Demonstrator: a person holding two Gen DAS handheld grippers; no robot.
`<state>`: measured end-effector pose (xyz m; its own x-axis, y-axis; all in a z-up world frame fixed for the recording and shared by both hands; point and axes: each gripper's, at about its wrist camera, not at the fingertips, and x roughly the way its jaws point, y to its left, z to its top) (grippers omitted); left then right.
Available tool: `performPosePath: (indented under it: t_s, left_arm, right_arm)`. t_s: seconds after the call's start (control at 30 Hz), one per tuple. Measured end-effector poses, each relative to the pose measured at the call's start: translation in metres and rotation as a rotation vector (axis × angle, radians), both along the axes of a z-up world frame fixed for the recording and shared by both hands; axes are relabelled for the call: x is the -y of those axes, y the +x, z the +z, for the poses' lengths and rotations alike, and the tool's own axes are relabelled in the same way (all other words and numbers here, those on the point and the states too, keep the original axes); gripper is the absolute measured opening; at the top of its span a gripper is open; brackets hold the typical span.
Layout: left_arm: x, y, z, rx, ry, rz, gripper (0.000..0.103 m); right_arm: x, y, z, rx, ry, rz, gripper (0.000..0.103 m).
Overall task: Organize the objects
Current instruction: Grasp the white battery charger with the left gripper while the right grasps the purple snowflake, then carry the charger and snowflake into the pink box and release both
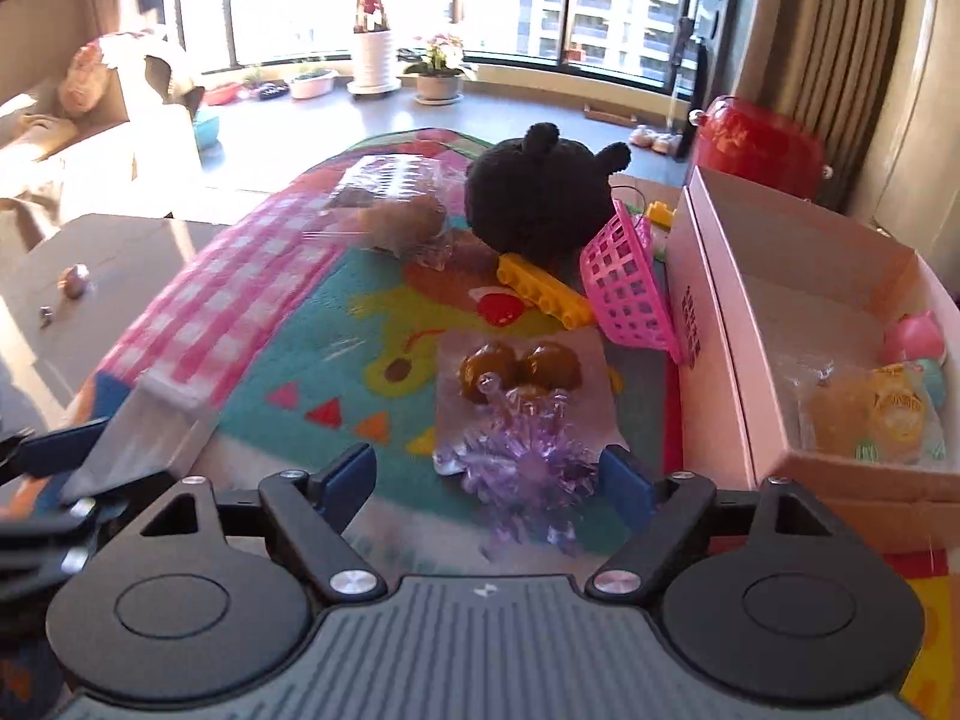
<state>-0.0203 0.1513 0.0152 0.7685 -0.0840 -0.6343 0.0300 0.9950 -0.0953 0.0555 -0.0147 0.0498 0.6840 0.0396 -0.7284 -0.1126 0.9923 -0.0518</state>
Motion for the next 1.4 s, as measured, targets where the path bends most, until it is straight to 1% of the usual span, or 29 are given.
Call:
performPosePath:
  t_s: [0.03,0.07,0.1,0.13,0.2,0.23,0.33,0.43,0.57,0.63,0.67,0.7,0.77,0.8,0.97,1.03,1.07,1.1,1.17,1.3,1.33,1.37,1.4]
  left_arm:
    - [0.0,0.0,0.0,0.001,-0.002,0.002,0.055]
    - [0.0,0.0,-0.001,0.002,-0.003,0.003,0.055]
    - [0.0,0.0,-0.001,0.004,-0.002,0.002,0.055]
    - [0.0,0.0,-0.001,0.006,-0.001,0.002,0.054]
    - [0.002,0.0,-0.002,0.008,0.004,0.003,0.054]
    - [0.002,0.0,-0.002,0.008,0.008,0.005,0.054]
    - [0.005,0.0,-0.001,0.008,0.018,0.01,0.054]
    - [0.008,0.001,0.0,0.002,0.022,0.015,0.053]
    - [0.018,0.003,0.001,-0.004,0.021,-0.01,0.053]
    - [0.025,0.004,0.0,-0.003,0.025,-0.019,0.053]
    - [0.028,0.005,0.0,-0.003,0.024,-0.022,0.053]
    - [0.031,0.005,0.0,-0.004,0.022,-0.026,0.053]
    - [0.037,0.007,0.001,-0.008,0.014,-0.038,0.053]
    - [0.04,0.007,0.001,-0.01,0.009,-0.046,0.053]
    - [0.051,0.006,0.0,-0.006,0.038,-0.053,0.053]
    - [0.052,0.006,0.0,-0.005,0.043,-0.05,0.053]
    - [0.052,0.006,0.0,-0.005,0.045,-0.049,0.053]
    - [0.052,0.006,0.0,-0.004,0.047,-0.049,0.053]
    - [0.053,0.005,-0.001,-0.001,0.054,-0.05,0.053]
    - [0.053,0.004,-0.003,0.008,0.061,-0.054,0.054]
    - [0.053,0.004,-0.003,0.009,0.061,-0.054,0.054]
    - [0.053,0.004,-0.003,0.01,0.059,-0.054,0.054]
    - [0.053,0.004,-0.003,0.01,0.058,-0.054,0.054]
  right_arm:
    - [-0.001,0.001,-0.001,0.003,-0.005,-0.002,0.08]
    - [-0.001,0.0,-0.001,0.005,-0.003,0.0,0.078]
    - [0.0,0.0,-0.001,0.005,-0.004,0.005,0.07]
    - [0.0,-0.001,-0.001,0.006,-0.008,0.01,0.066]
    - [0.003,-0.005,0.001,0.004,-0.015,0.017,0.046]
    - [0.005,-0.007,0.002,-0.003,-0.014,0.025,0.044]
    - [0.013,-0.02,0.003,-0.007,-0.008,0.051,0.044]
    - [0.021,-0.04,0.003,-0.005,-0.025,0.077,0.044]
    - [0.037,-0.073,0.004,-0.008,-0.052,0.128,0.044]
    - [0.045,-0.088,0.005,-0.001,-0.084,0.148,0.047]
    - [0.049,-0.094,0.005,0.004,-0.105,0.147,0.059]
    - [0.054,-0.1,0.005,0.012,-0.129,0.137,0.074]
    - [0.065,-0.109,0.002,0.034,-0.17,0.103,0.084]
    - [0.07,-0.113,0.001,0.042,-0.18,0.088,0.086]
    - [0.097,-0.121,0.001,0.053,-0.193,0.011,0.089]
    - [0.107,-0.121,0.003,0.033,-0.121,0.01,0.093]
    - [0.111,-0.12,0.004,0.024,-0.076,0.014,0.098]
    - [0.113,-0.12,0.004,0.02,-0.038,0.016,0.1]
    - [0.112,-0.116,0.002,0.015,0.011,0.024,0.1]
    - [0.112,-0.1,-0.009,-0.003,0.061,-0.012,0.101]
    - [0.113,-0.099,-0.01,0.006,0.074,-0.023,0.101]
    - [0.111,-0.097,-0.01,0.021,0.074,-0.031,0.095]
    - [0.109,-0.097,-0.009,0.026,0.068,-0.026,0.085]
